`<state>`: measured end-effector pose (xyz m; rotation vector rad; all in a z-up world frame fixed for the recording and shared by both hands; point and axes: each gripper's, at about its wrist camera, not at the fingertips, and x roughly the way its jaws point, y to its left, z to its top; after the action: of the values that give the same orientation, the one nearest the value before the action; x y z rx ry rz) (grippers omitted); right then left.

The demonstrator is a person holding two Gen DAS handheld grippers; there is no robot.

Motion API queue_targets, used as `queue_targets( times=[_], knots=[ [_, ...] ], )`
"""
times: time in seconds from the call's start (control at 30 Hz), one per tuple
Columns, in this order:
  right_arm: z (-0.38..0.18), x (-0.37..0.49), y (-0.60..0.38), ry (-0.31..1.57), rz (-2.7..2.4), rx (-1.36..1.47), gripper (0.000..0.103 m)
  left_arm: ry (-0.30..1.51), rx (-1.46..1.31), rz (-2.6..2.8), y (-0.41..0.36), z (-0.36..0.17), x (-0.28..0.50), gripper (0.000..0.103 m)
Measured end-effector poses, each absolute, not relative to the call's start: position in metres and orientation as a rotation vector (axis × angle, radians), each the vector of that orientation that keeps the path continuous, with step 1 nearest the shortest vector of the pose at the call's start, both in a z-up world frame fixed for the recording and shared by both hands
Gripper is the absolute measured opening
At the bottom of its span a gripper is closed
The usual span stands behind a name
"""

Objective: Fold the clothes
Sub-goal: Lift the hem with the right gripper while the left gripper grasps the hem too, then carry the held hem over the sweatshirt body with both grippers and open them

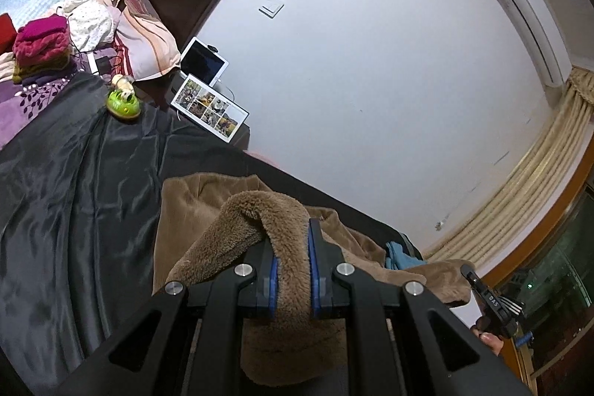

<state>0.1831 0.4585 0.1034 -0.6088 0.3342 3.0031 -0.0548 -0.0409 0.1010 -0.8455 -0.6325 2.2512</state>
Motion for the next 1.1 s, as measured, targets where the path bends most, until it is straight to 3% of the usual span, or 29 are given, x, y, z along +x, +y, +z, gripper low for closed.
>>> queue_targets(
  times=[0.27,0.77,1.1],
  knots=[
    [0.090,0.111,0.485,0.405,2.889,-0.679,0.012,-0.644,-0.951,2.266,-0.020,0.079,-0.124,0.015],
    [0.009,0.021,0.518,0.435,2.714,-0.895,0.012,-0.640,-1.206,2.277,0.011,-0.006,-0.201,0.015],
    [0.019,0.004,0.520,0.449,2.718,-0.826,0.012,-0.670,-1.123,2.290,0.021,0.019,-0.210,0.015]
  ],
)
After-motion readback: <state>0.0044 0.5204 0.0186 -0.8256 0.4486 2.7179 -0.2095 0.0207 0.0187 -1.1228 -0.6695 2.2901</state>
